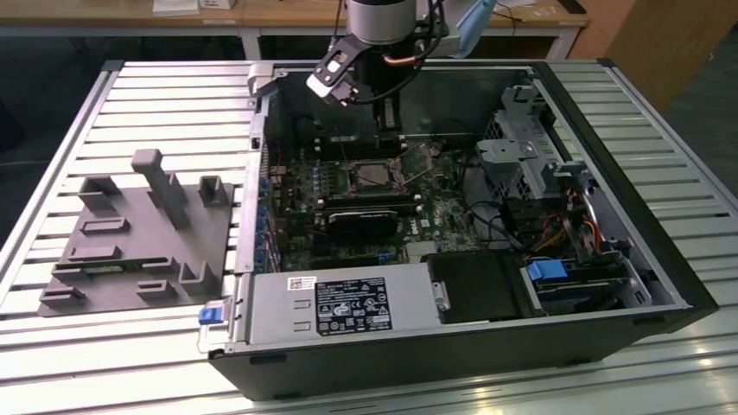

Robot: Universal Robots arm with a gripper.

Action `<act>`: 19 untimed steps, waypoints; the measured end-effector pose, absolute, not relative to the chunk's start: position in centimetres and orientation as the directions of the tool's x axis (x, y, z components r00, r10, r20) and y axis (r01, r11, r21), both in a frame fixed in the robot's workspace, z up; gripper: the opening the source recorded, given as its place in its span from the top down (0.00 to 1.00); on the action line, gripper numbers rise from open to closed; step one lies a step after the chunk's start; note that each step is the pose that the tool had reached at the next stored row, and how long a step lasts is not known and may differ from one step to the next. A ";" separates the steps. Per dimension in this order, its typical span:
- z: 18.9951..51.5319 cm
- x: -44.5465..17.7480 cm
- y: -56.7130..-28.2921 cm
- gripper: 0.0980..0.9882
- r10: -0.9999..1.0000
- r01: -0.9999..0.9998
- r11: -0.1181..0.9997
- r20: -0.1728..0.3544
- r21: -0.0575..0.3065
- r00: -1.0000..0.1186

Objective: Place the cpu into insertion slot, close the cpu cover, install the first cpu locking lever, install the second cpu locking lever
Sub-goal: 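Close the cpu cover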

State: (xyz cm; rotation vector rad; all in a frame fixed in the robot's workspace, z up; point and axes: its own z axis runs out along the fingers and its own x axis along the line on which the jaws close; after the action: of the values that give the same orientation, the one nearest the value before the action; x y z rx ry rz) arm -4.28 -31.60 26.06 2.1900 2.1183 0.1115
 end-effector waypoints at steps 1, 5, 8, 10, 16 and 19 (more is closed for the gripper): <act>26.1 -4.3 -31.6 1.00 0.999 0.993 -0.032 -0.012 0.117 0.034; 26.1 -4.2 -31.6 1.00 0.999 0.993 -0.032 -0.012 0.117 0.034; 26.1 -4.0 -31.6 1.00 0.999 0.993 -0.032 -0.012 0.117 0.034; 26.1 -3.8 -31.6 1.00 0.999 0.993 -0.032 -0.012 0.117 0.034; 26.1 -2.9 -31.6 1.00 0.999 0.993 -0.032 -0.012 0.116 0.034; 26.1 -2.3 -31.6 1.00 0.999 0.993 -0.032 -0.012 0.116 0.034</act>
State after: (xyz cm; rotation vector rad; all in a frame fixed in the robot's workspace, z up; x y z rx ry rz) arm -2.32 -31.60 26.05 2.1908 2.1191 0.1099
